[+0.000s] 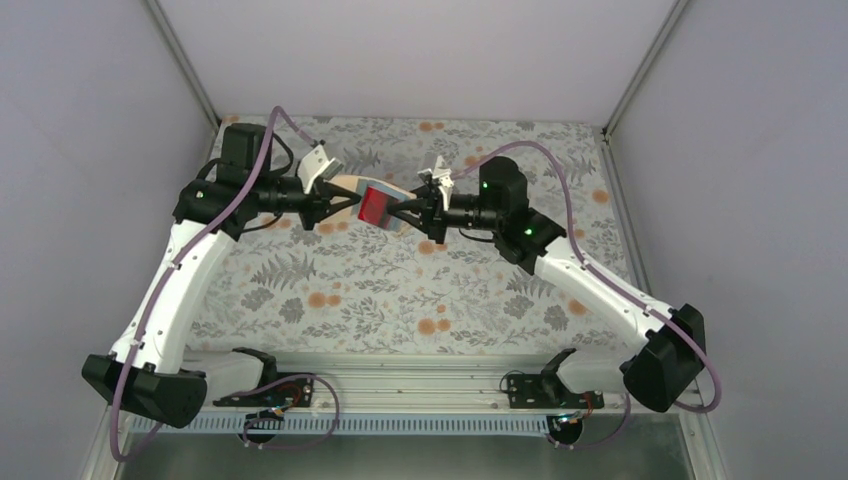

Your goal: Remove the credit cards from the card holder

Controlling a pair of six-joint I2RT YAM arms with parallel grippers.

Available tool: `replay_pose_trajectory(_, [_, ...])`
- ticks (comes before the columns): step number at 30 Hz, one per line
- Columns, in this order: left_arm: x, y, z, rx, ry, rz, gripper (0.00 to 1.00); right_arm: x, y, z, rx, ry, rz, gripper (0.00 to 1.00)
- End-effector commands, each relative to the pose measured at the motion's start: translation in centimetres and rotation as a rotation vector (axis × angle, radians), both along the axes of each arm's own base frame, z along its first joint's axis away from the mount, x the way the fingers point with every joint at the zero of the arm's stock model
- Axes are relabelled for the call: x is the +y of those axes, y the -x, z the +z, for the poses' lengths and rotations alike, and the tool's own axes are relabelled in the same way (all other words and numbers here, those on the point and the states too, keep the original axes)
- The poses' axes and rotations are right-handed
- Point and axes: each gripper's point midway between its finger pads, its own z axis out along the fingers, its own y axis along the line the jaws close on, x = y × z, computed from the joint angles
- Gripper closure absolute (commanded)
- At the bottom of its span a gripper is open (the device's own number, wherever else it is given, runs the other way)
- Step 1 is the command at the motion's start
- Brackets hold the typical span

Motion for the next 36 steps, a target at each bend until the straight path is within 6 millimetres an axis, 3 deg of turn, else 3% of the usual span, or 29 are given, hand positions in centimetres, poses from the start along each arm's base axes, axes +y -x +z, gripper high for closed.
replay_pose_trajectory(1, [1.3,-1.7,1.2,-0.064,-0.013,0.115,0.85,-0.8,1.1,1.4,-0.039,-0.022,-0.003,0.96])
replay_pose_trajectory(4, [3.4,-4.7,0.7,-0.069,-0.069,0.293,0.46,-1.3,0.7,1.3,-0.006,-0.019,-0.052,0.96])
replay_pose_trajectory(5, [4.2,-5.6,0.9,-0.070,-0.074,0.352,0.41,-1.5,-0.3,0.9,0.027,-0.004,-0.109,0.96])
replay_pose_trajectory(9, [7.2,-7.3,3.2,-0.089,-0.042,0.498,0.34,-4.2,-7.4,-3.2,0.306,0.152,-0.550,0.96])
replay_pose_trajectory(11, [7.8,-7.2,4.5,-0.121,-0.027,0.517,0.33,-5.2,-8.9,-5.0,0.355,0.218,-0.665,0.96])
replay_pose_trajectory(13, [7.3,-6.5,5.5,-0.156,-0.015,0.476,0.34,-5.3,-9.3,-5.2,0.366,0.207,-0.689,0.96])
replay_pose_trajectory(18, [2.0,-0.4,4.8,-0.045,0.174,0.026,0.60,-2.5,-7.5,-3.7,0.316,0.154,-0.525,0.96])
replay_pose_trajectory(22, [1.1,0.1,2.6,0.002,0.162,-0.023,0.75,-0.1,-4.8,-2.2,0.248,0.124,-0.328,0.96])
replay_pose_trajectory(26, [-0.2,1.0,1.0,0.042,0.162,-0.079,0.74,0.6,-2.8,-0.7,0.205,0.069,-0.207,0.96])
replay_pose_trajectory(36, [-0.1,-0.4,-0.5,0.056,0.116,-0.016,0.72,1.6,2.0,1.9,0.087,0.003,0.042,0.96])
